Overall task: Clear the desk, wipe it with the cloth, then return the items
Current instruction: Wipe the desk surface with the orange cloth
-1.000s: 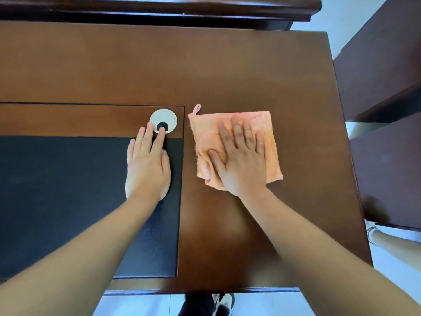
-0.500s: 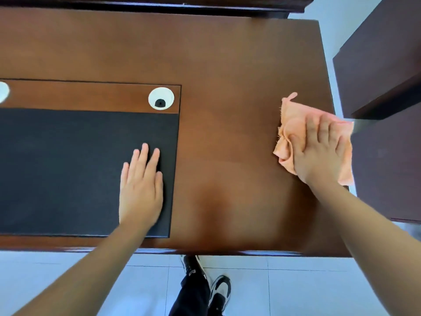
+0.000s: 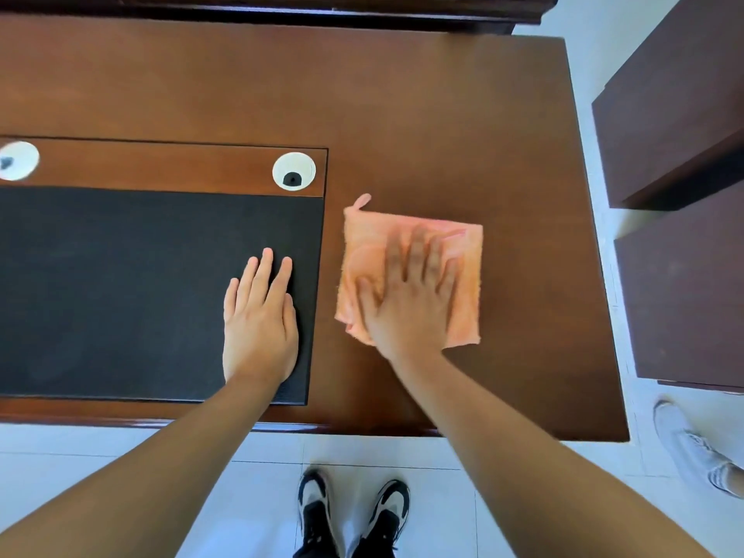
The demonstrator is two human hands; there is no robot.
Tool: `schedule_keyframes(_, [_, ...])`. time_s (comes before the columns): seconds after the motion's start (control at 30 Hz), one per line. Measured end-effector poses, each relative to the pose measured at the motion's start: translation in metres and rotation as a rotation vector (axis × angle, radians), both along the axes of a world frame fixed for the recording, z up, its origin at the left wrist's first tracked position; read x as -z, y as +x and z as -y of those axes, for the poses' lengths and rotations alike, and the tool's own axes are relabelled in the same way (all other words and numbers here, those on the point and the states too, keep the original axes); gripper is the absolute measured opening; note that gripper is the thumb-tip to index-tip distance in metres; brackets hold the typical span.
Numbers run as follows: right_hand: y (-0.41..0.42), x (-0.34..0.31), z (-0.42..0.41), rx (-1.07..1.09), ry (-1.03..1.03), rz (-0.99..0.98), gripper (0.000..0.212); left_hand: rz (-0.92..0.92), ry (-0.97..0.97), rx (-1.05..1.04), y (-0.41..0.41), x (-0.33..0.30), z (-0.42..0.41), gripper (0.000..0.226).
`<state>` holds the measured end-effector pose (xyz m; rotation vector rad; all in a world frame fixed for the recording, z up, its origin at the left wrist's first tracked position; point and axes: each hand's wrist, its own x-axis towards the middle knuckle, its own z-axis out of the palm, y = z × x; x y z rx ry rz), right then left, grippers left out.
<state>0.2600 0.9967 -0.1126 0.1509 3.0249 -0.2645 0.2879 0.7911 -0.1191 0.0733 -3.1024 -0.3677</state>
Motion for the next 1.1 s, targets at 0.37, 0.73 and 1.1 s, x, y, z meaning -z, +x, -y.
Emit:
schedule_keyframes(0.37, [0.03, 0.008, 0.015, -0.264, -0.067, -0.029, 0.078, 0.006, 0.031, -0.004, 0.002, -0.004, -0.002, 0.052])
schedule_keyframes(0.73, [0.066, -0.004, -0.123, 0.009, 0.09, -0.011, 0.081, 0.03, 0.231, 0.014, 0.008, -0.005, 0.011, 0.049])
schedule_keyframes(1.1, [0.1, -0.011, -0.163, 0.329, 0.096, 0.0, 0.089, -0.013, 0.027, 0.06, 0.054, 0.0, 0.026, 0.049])
